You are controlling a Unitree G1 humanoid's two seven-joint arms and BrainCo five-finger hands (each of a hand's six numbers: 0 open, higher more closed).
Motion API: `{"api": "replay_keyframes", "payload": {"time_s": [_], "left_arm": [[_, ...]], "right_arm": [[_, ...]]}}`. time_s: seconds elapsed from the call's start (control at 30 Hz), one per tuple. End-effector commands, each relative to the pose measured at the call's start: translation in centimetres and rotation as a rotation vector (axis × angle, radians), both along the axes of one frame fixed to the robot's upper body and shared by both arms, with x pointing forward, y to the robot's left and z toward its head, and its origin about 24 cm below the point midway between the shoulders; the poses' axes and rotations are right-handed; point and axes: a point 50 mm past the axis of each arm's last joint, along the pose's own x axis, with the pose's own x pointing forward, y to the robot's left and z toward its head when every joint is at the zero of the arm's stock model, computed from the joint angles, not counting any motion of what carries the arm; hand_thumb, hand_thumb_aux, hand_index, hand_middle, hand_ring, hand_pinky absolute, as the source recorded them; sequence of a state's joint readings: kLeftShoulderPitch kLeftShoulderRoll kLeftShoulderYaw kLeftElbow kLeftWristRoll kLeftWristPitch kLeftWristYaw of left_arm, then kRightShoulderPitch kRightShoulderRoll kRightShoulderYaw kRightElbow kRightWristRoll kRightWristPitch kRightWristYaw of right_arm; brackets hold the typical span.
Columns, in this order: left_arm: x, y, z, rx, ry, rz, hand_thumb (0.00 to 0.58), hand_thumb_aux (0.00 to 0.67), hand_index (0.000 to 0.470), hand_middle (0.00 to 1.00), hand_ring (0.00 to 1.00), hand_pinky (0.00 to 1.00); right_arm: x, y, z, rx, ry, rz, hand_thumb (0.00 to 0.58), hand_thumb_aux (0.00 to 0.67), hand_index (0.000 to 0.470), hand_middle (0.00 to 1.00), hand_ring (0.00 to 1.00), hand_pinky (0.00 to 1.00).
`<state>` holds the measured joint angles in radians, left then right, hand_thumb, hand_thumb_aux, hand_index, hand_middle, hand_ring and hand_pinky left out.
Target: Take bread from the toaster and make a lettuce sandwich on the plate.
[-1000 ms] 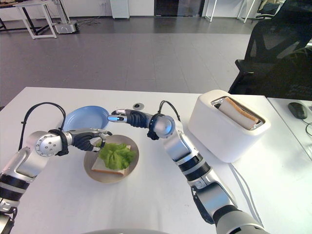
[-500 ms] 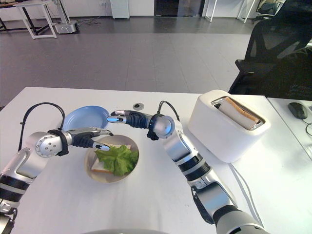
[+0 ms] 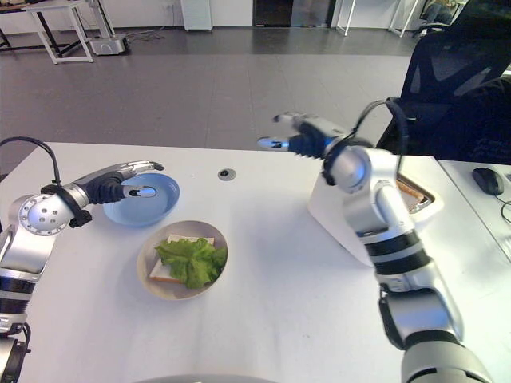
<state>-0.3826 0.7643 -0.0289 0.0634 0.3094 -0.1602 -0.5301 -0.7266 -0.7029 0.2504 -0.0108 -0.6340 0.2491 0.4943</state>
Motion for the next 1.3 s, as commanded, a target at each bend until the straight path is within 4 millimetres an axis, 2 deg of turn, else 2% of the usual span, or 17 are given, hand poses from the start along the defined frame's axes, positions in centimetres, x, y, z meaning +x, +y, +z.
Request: {"api": "replay_keyframes", "payload": {"time_s": [0.03,0.1,0.2,0.4,0.43,0.47,0.5,0.77,1.0,1.07,1.13,1.2,1.27,1.3], "left_arm": [[0.4,0.6,0.6,-0.038,-0.046,0.031,0.0,0.0,0.0,0.0,0.0,0.0],[0.5,0.7,0.6,-0.037,-0.047,0.031,0.0,0.0,0.0,0.0,0.0,0.0],[0.5,0.6,0.5,-0.03,-0.042,0.027,0.0,0.0,0.0,0.0,0.0,0.0],[0.5,0.6,0.4,-0.023,-0.041,0.026,0.0,0.0,0.0,0.0,0.0,0.0],[0.5,0.6,0.4,-0.023,-0.041,0.026,0.0,0.0,0.0,0.0,0.0,0.0],[0.5,0.6,0.4,-0.022,-0.041,0.025,0.0,0.0,0.0,0.0,0.0,0.0],[0.5,0.6,0.4,-0.022,-0.041,0.025,0.0,0.0,0.0,0.0,0.0,0.0],[0.7,0.6,0.0,-0.013,-0.029,0.024,0.0,0.0,0.0,0.0,0.0,0.0],[0.7,0.5,-0.3,-0.01,-0.022,0.022,0.0,0.0,0.0,0.0,0.0,0.0],[0.8,0.5,-0.3,-0.009,-0.021,0.023,0.0,0.0,0.0,0.0,0.0,0.0],[0.8,0.6,-0.3,-0.009,-0.022,0.026,0.0,0.0,0.0,0.0,0.0,0.0],[0.9,0.7,-0.2,-0.009,-0.025,0.029,0.0,0.0,0.0,0.0,0.0,0.0],[0.9,0.9,-0.1,-0.01,-0.032,0.034,0.0,0.0,0.0,0.0,0.0,0.0],[0.9,1.0,0.1,-0.011,-0.038,0.039,0.0,0.0,0.0,0.0,0.0,0.0]], "right_arm": [[-1.2,-6.5,1.9,-0.23,-0.055,-0.285,0.0,0.0,0.0,0.0,0.0,0.0],[-1.8,-8.6,1.7,-0.295,0.009,-0.377,0.0,0.0,0.0,0.0,0.0,0.0],[-2.7,-10.5,0.0,-0.328,0.166,-0.446,0.0,0.0,0.0,0.0,0.0,0.0],[-3.8,-10.9,-3.4,-0.338,0.386,-0.443,0.0,0.0,0.0,0.0,0.0,0.0],[-3.8,-10.8,-3.6,-0.334,0.401,-0.435,0.248,0.163,0.114,0.0,0.0,0.0],[-3.8,-10.7,-3.7,-0.33,0.408,-0.429,0.526,0.465,0.326,0.0,0.0,0.0],[-3.7,-10.6,-3.6,-0.318,0.4,-0.427,0.58,0.67,0.47,0.0,0.0,0.0],[-2.4,-10.3,-1.1,-0.246,0.231,-0.413,0.58,0.67,0.47,0.0,0.0,0.0],[-1.8,-9.7,-0.1,-0.199,0.147,-0.366,0.58,0.67,0.47,0.0,0.0,0.0],[-1.5,-9.3,1.5,-0.135,0.029,-0.35,0.58,0.67,0.47,0.0,0.0,0.0],[-1.4,-8.2,3.9,0.026,-0.114,-0.278,0.58,0.67,0.47,0.0,0.0,0.0],[-1.3,-6.8,5.4,0.182,-0.171,-0.173,0.58,0.67,0.47,0.0,0.0,0.0],[-1.1,-4.5,5.5,0.311,-0.121,-0.038,0.58,0.67,0.47,0.0,0.0,0.0],[-0.7,-2.8,5.0,0.357,-0.054,0.047,0.58,0.67,0.47,0.0,0.0,0.0]]}}
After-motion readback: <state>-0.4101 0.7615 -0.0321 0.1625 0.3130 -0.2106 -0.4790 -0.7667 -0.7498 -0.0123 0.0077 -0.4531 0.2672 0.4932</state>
